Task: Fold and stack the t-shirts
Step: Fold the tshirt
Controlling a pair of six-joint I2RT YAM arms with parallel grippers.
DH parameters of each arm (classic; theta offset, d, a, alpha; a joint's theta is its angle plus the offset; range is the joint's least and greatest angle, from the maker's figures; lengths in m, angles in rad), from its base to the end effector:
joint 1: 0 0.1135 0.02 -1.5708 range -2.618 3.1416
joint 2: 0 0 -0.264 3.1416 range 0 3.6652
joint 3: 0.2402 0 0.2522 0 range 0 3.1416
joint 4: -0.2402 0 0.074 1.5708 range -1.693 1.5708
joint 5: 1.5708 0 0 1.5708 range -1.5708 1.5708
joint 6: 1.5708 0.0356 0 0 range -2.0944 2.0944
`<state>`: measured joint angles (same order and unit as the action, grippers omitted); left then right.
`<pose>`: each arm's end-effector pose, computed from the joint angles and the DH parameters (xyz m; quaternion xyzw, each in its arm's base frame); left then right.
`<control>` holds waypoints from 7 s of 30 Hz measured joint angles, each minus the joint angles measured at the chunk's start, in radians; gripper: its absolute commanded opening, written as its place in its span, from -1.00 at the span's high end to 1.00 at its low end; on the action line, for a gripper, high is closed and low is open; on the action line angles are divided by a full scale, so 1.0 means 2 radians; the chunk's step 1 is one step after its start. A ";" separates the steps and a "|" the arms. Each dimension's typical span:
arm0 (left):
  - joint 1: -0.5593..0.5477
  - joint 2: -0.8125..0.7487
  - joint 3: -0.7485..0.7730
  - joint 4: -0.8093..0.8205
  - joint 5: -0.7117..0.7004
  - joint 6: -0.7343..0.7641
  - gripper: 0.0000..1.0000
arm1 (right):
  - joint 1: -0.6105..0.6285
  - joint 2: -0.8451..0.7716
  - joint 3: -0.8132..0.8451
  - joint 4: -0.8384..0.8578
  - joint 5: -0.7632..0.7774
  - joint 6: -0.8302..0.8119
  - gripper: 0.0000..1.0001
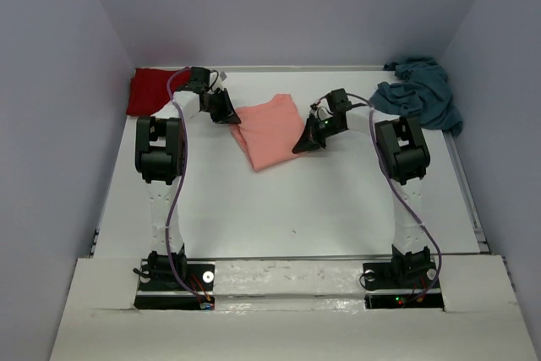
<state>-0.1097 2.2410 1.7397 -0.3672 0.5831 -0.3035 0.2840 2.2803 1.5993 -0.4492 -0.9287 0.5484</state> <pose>0.4895 -0.0736 0.1761 0.0114 0.9047 -0.3317 0.2671 0.4343 0.1565 0.1200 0.0180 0.8778 0.4787 0.0020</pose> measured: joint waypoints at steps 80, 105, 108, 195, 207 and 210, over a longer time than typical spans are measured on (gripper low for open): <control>0.000 0.000 0.006 -0.013 0.007 0.007 0.73 | -0.020 0.020 0.153 -0.121 0.127 -0.123 -0.19; 0.000 0.000 0.011 -0.015 0.008 0.007 0.73 | -0.025 -0.021 0.025 -0.098 0.066 -0.114 -0.17; 0.000 0.000 0.011 -0.015 0.008 0.007 0.73 | -0.025 -0.023 0.022 -0.097 0.066 -0.114 -0.17; -0.095 -0.223 -0.315 0.025 0.027 -0.028 0.31 | 0.039 -0.389 -0.437 -0.078 0.073 -0.040 -0.48; -0.095 -0.231 -0.247 0.017 -0.014 -0.045 0.05 | 0.039 -0.388 -0.345 -0.130 0.156 -0.062 -0.41; -0.095 -0.233 -0.224 0.017 -0.015 -0.049 0.05 | 0.039 -0.380 -0.296 -0.138 0.175 -0.070 0.17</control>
<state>-0.2993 1.7760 1.2922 -0.3340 0.5537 -0.4015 0.3618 1.5208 1.0073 -0.7250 -0.5789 0.4080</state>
